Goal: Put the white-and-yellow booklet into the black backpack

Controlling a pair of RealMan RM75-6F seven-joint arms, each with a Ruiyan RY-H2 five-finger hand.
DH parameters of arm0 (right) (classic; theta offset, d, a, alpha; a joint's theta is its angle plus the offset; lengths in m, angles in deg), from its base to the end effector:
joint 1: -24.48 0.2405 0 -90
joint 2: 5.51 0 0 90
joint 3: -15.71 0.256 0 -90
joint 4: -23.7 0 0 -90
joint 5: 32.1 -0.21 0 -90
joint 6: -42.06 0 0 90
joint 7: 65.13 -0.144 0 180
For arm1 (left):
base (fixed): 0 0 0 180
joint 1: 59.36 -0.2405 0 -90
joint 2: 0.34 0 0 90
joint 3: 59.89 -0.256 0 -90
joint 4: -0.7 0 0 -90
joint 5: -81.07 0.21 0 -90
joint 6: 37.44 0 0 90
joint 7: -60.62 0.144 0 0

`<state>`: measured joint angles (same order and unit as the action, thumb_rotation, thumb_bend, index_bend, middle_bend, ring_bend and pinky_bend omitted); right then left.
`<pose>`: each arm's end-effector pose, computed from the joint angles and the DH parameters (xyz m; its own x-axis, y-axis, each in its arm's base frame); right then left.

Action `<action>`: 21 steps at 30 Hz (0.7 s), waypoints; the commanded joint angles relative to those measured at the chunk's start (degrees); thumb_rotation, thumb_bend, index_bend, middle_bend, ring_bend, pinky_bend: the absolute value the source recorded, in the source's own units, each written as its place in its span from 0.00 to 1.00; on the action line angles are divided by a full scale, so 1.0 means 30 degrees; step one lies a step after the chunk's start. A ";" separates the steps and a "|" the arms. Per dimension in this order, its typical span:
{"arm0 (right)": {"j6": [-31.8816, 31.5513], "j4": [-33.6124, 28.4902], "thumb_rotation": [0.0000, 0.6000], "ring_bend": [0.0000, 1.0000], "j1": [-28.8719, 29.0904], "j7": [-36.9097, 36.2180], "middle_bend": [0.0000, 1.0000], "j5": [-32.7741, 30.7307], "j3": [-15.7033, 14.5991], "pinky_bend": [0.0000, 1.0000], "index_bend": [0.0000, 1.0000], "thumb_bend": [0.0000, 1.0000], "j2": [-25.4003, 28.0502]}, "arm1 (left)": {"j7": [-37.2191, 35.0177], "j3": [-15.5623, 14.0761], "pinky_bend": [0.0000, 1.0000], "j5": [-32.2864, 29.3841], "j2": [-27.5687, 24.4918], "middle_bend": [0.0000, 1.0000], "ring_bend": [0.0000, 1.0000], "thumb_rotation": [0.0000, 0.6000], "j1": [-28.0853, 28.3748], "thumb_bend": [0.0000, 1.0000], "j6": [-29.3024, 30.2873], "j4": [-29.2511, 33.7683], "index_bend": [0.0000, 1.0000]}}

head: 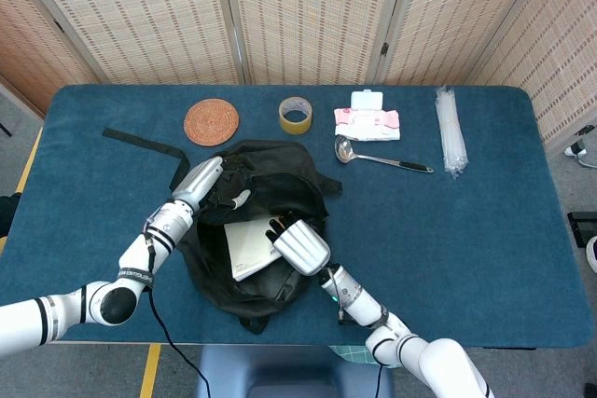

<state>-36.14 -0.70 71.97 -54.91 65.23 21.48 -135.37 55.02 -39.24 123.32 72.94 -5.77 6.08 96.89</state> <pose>-0.0874 -0.3183 -0.1358 0.5121 0.3300 0.7930 -0.4977 -0.6385 0.5871 -0.0738 0.3955 0.0607 -0.1216 0.4496 0.8849 0.9658 -0.1523 0.2100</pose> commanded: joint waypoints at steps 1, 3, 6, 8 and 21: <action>0.0004 -0.0451 1.00 0.41 -0.0343 0.0158 0.35 -0.0133 -0.0187 0.39 0.51 0.43 0.0320 | -0.0015 -0.0036 0.04 -0.0009 -0.0037 0.32 0.26 1.00 -0.0010 0.48 -0.0013 -0.0013 0.58; 0.0055 -0.1104 1.00 0.37 -0.0769 0.0366 0.29 -0.0260 -0.0366 0.35 0.38 0.43 0.0712 | -0.0027 -0.0091 0.04 -0.0012 -0.0104 0.32 0.26 1.00 -0.0019 0.48 -0.0086 -0.0002 0.57; 0.0170 -0.2392 1.00 0.28 -0.1368 0.0933 0.18 -0.0364 -0.0688 0.29 0.17 0.43 0.1506 | -0.0038 -0.0201 0.04 -0.0053 -0.0188 0.32 0.25 1.00 -0.0032 0.48 -0.0221 -0.0033 0.55; 0.0184 -0.3488 1.00 0.23 -0.1702 0.1479 0.13 -0.0401 -0.0862 0.26 0.06 0.43 0.2182 | -0.0063 -0.0256 0.04 -0.0087 -0.0195 0.32 0.25 1.00 -0.0051 0.47 -0.0233 -0.0055 0.55; -0.0330 -1.2347 1.00 0.18 -0.3919 0.4393 0.08 0.0259 -0.2750 0.22 0.00 0.35 0.8257 | -0.0087 -0.0620 0.04 0.0419 -0.0314 0.32 0.24 1.00 -0.0334 0.47 -0.0081 0.0183 0.54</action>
<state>-36.28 -31.77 62.55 -44.34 64.84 15.64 -115.83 54.71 -40.97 124.42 72.10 -6.68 5.83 97.33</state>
